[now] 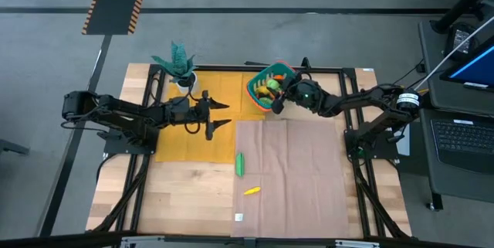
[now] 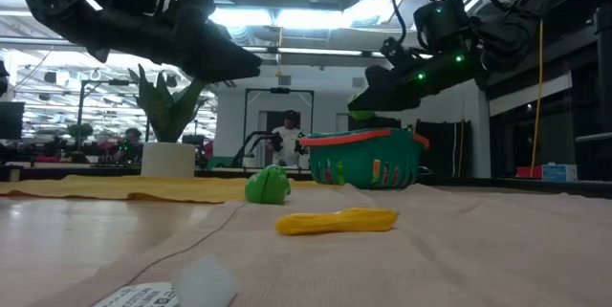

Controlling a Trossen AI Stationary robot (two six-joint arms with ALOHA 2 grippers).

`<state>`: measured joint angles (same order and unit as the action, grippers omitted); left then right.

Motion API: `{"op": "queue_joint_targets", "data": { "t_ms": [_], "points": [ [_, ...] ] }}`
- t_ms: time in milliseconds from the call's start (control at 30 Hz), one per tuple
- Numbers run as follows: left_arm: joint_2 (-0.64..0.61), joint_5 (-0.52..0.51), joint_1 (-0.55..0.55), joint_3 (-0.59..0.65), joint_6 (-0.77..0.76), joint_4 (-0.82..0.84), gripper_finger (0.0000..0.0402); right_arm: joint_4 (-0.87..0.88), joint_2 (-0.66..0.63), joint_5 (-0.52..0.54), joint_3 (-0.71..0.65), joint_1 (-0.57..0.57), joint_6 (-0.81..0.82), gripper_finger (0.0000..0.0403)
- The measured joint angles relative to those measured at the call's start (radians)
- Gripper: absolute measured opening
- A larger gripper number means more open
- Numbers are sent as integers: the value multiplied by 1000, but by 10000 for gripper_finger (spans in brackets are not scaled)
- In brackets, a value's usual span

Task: Pick and placing Produce into tupperware
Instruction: Put the cabbage into the basket

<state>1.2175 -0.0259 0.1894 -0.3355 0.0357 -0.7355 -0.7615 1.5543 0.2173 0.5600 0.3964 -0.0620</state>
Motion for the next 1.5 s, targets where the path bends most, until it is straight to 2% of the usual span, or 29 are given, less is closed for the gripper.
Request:
{"op": "queue_joint_targets", "data": {
  "t_ms": [100,233,533,867,1067,1500],
  "points": [
    [0,4,2,0,0,0,256,96,0,-9,58,-7,-7,193],
    [0,4,2,0,0,1,256,358,0,-36,187,-9,-5,193],
    [0,3,2,0,0,1,256,832,0,-97,437,4,2,193],
    [0,2,2,0,1,2,256,1243,0,-126,661,7,26,193],
    [0,2,2,0,1,2,256,1303,0,-193,714,22,28,193],
    [0,2,2,0,0,7,256,1272,2,-194,675,78,24,193]
  ]
}}
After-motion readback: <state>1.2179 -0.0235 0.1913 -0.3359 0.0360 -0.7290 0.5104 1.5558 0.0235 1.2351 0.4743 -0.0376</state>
